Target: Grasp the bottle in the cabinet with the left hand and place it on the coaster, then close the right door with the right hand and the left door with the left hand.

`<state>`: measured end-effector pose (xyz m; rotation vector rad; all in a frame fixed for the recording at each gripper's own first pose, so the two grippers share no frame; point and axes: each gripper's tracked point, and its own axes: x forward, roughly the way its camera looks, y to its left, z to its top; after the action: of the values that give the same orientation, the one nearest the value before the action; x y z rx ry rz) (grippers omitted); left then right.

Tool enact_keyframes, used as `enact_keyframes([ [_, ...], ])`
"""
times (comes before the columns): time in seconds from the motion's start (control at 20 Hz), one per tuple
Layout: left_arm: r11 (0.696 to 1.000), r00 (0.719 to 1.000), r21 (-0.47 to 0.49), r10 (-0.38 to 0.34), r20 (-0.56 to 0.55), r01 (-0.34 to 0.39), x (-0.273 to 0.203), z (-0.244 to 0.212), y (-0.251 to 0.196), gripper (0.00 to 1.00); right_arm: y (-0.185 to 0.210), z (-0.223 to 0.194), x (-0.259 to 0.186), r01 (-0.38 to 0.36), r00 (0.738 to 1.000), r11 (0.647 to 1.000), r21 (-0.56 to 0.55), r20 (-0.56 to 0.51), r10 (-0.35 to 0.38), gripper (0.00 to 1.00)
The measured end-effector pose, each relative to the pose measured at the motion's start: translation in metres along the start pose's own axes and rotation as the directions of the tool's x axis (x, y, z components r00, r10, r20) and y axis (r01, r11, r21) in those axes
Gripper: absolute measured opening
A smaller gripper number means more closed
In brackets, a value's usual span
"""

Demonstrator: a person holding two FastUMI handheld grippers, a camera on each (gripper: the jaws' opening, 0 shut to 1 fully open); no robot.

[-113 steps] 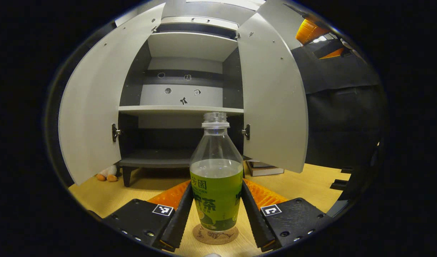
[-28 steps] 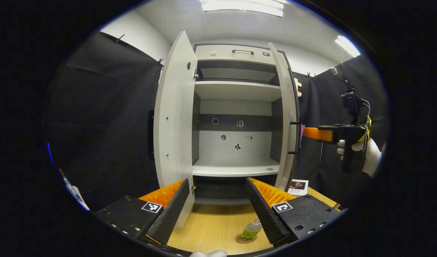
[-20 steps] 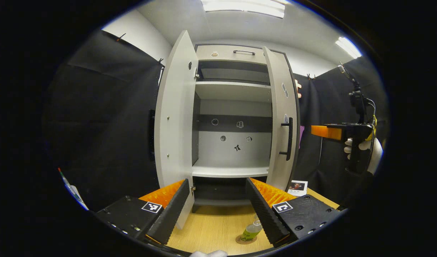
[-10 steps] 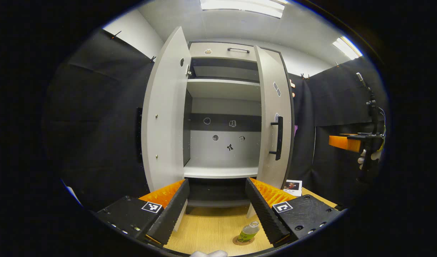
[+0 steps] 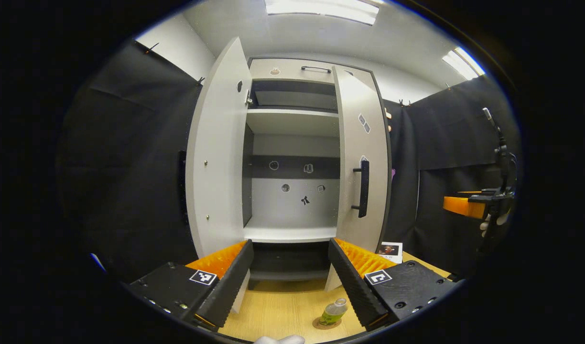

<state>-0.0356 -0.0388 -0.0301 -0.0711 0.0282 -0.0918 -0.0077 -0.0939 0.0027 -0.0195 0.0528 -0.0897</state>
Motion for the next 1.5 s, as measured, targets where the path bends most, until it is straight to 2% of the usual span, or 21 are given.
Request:
enact_keyframes([
  [0.15, 0.998, 0.999, 0.02, 0.053, 0.004, -0.053, -0.006, 0.006, 0.027, 0.95, 0.005, -0.003, 0.001, -0.011, 1.0, 1.0, 0.001, -0.01, 0.011, 0.97],
  [0.3, 0.988, 0.989, 0.055, 0.141, 0.033, -0.142, -0.014, 0.022, 0.075, 0.96, 0.01, -0.006, 0.002, -0.02, 0.999, 1.0, -0.005, -0.032, 0.02, 0.96],
  [0.5, 0.958, 0.96, 0.078, 0.269, 0.076, -0.275, -0.016, 0.042, 0.145, 0.96, 0.014, -0.009, 0.001, -0.027, 0.998, 0.999, -0.021, -0.052, 0.026, 0.94],
  [0.75, 0.922, 0.921, 0.05, 0.377, 0.104, -0.383, 0.004, 0.059, 0.223, 0.96, 0.017, -0.01, -0.005, -0.034, 0.997, 0.999, -0.027, -0.07, 0.032, 0.94],
  [0.9, 0.911, 0.91, 0.039, 0.406, 0.089, -0.41, 0.025, 0.06, 0.25, 0.96, 0.015, -0.012, -0.009, -0.031, 0.996, 0.999, -0.024, -0.083, 0.029, 0.95],
  [1.1, 0.914, 0.912, 0.02, 0.402, 0.074, -0.405, 0.051, 0.063, 0.264, 0.96, 0.013, -0.015, -0.014, -0.031, 0.995, 0.999, -0.024, -0.094, 0.028, 0.95],
  [1.35, 0.912, 0.913, 0.064, 0.401, 0.071, -0.406, 0.065, 0.063, 0.258, 0.95, 0.012, -0.022, -0.015, -0.035, 0.993, 0.999, -0.006, -0.112, 0.035, 0.97],
  [1.45, 0.907, 0.912, 0.095, 0.402, 0.085, -0.409, 0.067, 0.068, 0.257, 0.9, 0.011, -0.023, -0.015, -0.037, 0.992, 0.999, 0.003, -0.117, 0.037, 0.95],
  [1.5, 0.909, 0.913, 0.092, 0.4, 0.082, -0.406, 0.068, 0.067, 0.256, 0.9, 0.01, -0.022, -0.015, -0.036, 0.993, 0.999, 0.006, -0.112, 0.036, 0.97],
])
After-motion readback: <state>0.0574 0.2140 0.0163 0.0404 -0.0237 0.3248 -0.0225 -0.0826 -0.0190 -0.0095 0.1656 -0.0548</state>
